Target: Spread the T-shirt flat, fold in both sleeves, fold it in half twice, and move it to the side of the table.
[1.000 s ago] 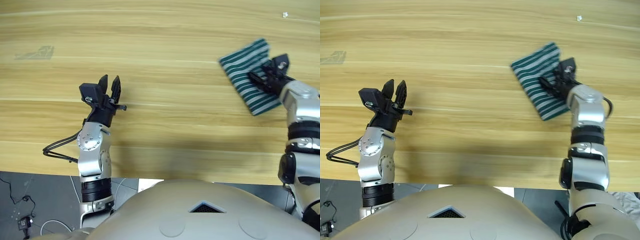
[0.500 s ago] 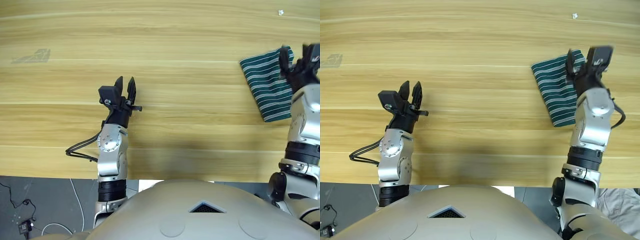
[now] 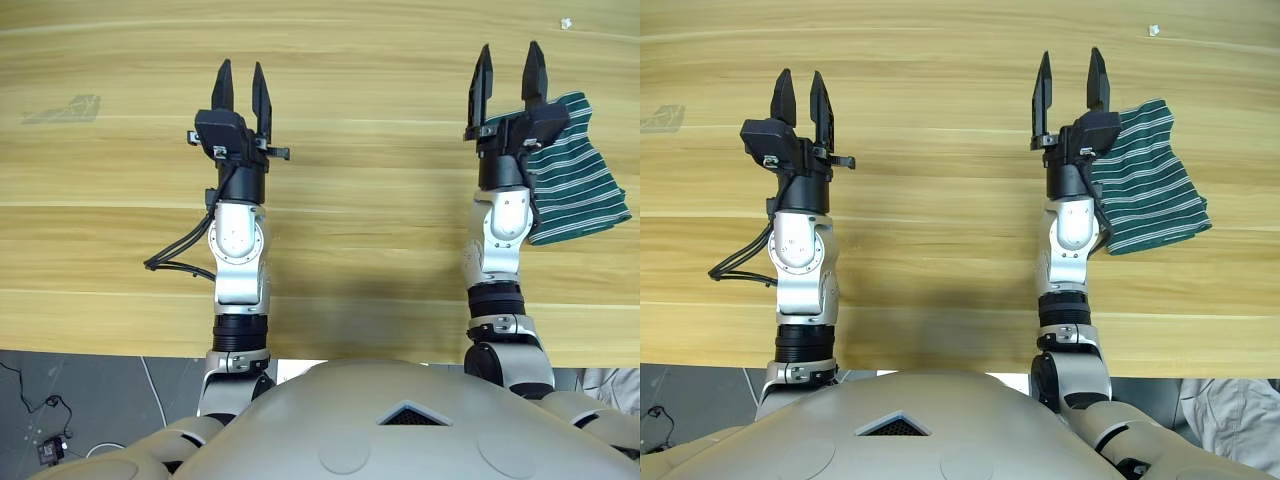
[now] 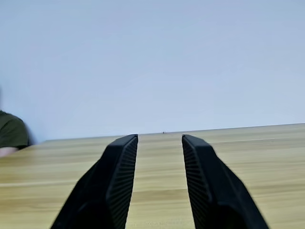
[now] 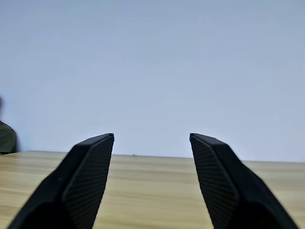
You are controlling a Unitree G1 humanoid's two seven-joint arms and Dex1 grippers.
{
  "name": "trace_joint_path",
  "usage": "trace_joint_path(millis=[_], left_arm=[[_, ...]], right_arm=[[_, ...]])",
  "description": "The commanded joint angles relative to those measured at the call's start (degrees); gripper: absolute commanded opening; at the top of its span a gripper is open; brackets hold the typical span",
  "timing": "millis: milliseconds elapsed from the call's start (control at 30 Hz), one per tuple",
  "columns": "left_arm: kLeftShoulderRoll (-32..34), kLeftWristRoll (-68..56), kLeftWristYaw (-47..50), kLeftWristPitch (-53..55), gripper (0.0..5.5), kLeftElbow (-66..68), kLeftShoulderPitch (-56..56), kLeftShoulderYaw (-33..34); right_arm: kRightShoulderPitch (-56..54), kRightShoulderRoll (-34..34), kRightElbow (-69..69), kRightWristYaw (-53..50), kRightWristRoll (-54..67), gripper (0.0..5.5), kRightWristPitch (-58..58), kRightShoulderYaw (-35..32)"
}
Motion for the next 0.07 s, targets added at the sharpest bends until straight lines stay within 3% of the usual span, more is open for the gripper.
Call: trace_joint_path(millis=[33,67], left_arm=[[0.90,-0.34,-0.02,-3.20,1.71,0.89,2.61,0.84],[0.83,-1.01,-0.17,-3.26,1.71,0.82,3.06,1.07]], right_arm=[[-2.07,0.92,3.88,1.81,2.91,2.95,1.13,-0.11],[-2.31,0.85,4.50,2.03,3.06,2.95,1.11,-0.11]])
